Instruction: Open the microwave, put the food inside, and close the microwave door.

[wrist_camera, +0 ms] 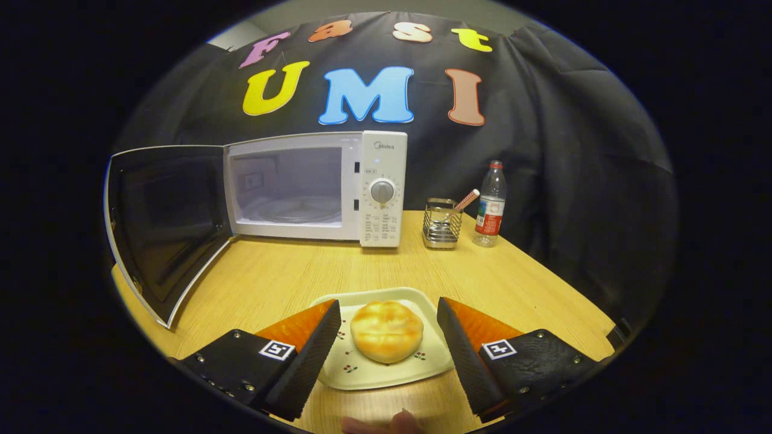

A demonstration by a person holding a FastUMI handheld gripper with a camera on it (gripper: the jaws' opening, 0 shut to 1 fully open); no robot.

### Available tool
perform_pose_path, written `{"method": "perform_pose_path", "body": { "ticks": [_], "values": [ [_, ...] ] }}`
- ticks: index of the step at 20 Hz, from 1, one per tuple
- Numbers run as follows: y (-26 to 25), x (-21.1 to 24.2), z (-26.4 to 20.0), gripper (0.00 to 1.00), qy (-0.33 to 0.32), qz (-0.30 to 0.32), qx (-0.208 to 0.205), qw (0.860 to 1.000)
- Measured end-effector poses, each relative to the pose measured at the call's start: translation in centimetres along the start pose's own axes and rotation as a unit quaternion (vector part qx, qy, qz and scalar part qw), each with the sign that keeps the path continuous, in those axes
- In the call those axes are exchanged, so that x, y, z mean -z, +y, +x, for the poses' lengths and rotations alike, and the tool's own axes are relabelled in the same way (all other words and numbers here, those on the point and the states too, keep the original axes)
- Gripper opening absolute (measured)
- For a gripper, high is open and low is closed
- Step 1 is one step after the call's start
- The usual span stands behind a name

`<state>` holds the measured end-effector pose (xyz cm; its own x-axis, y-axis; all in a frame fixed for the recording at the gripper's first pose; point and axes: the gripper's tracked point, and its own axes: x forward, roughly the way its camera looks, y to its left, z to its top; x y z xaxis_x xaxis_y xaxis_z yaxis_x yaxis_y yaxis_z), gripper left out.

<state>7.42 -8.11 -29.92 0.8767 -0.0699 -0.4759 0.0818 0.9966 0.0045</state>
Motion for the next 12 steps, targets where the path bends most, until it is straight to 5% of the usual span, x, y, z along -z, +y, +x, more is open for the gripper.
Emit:
{"method": "perform_pose_path", "body": {
  "ticks": [12],
  "values": [
    [0.9,2.2,1.0,0.97,0.06,0.019,-0.031,0.998]
  ]
}}
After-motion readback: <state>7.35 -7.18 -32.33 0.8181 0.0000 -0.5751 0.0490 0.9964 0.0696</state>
